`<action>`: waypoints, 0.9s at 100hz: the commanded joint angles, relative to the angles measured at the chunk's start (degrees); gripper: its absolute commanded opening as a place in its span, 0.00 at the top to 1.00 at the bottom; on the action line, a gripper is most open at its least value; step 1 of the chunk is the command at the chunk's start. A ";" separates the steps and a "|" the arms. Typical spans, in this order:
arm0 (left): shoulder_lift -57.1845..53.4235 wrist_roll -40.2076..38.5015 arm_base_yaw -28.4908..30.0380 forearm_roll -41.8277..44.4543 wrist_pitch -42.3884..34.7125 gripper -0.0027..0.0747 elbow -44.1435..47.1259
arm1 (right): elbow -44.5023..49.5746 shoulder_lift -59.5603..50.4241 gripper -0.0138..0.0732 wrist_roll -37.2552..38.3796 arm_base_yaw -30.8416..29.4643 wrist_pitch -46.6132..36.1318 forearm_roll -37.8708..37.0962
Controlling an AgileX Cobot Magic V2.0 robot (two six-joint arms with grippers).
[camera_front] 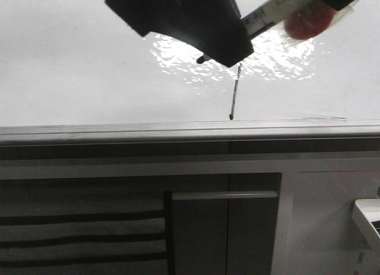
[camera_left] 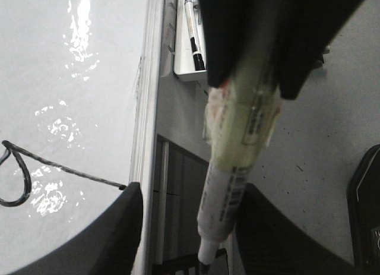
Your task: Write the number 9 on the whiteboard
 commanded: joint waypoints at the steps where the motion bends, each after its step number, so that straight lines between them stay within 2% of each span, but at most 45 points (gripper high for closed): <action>1: -1.61 0.17 -0.48 -1.71 -4.37 0.53 -2.02 | -1.93 -1.13 0.89 -0.76 -0.04 -2.47 0.25; 34: -0.54 0.17 -0.63 -3.11 -3.72 0.54 -2.02 | -1.93 -1.13 0.89 -0.76 -0.04 -2.47 0.25; 63: -0.54 0.17 -0.63 -3.11 -3.82 0.79 -2.02 | -1.93 -1.13 0.89 -0.76 -0.04 -2.47 0.34; 90: -0.54 0.17 -0.63 -3.11 -4.57 0.90 -2.02 | -1.93 -1.13 0.89 -0.76 -0.04 -2.29 0.34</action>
